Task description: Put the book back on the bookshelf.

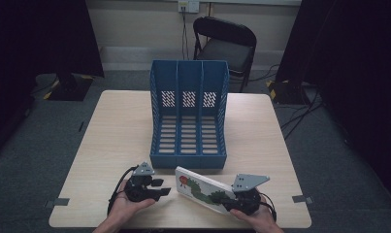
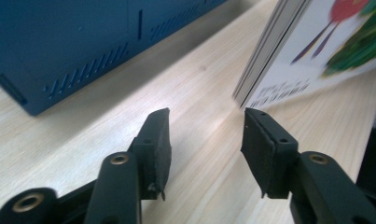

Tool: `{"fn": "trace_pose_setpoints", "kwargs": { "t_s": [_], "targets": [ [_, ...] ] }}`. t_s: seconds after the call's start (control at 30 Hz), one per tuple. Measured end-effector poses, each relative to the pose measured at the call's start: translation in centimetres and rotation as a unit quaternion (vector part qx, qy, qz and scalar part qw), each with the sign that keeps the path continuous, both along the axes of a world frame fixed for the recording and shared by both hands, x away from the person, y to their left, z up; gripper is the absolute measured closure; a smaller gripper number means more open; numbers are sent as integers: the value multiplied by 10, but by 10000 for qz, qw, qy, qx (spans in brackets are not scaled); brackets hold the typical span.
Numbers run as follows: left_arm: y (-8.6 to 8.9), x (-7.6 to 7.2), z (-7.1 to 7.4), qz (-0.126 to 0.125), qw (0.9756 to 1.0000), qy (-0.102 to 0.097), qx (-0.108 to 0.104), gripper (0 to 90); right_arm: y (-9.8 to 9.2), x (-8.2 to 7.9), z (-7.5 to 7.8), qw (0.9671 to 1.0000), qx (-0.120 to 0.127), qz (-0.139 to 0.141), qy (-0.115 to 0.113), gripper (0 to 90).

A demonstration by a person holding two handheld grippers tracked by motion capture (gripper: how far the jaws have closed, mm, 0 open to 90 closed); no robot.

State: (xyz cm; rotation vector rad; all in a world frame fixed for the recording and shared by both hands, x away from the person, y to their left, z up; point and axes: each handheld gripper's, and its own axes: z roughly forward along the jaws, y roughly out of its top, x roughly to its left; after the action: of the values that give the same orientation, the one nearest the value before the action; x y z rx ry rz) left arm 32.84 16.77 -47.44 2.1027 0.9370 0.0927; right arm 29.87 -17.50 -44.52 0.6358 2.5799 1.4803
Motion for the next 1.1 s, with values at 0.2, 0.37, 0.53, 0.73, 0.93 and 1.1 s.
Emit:
{"fn": "trace_pose_setpoints", "kwargs": {
  "t_s": [0.2,0.37,0.53,0.73,0.93,1.1],
  "targets": [
    [5,-4,1,-3,9999,44,162,468,-3,0,8,10000,74,-65,-19,764],
    [10,-1,5,52,9995,25,323,430,-1,-2,16,9999,121,-22,-57,764],
    [23,-3,8,-31,9983,-33,584,401,-4,-2,22,9997,186,-85,-94,765],
    [48,1,5,248,9976,-101,637,362,-7,-1,30,9995,270,-120,-94,765],
    [60,3,-3,597,9949,-99,802,348,-7,-1,39,9991,342,-166,-161,765],
    [67,9,-12,769,9904,-427,1063,344,-7,1,52,9985,390,-221,-312,765]
  ]
}}
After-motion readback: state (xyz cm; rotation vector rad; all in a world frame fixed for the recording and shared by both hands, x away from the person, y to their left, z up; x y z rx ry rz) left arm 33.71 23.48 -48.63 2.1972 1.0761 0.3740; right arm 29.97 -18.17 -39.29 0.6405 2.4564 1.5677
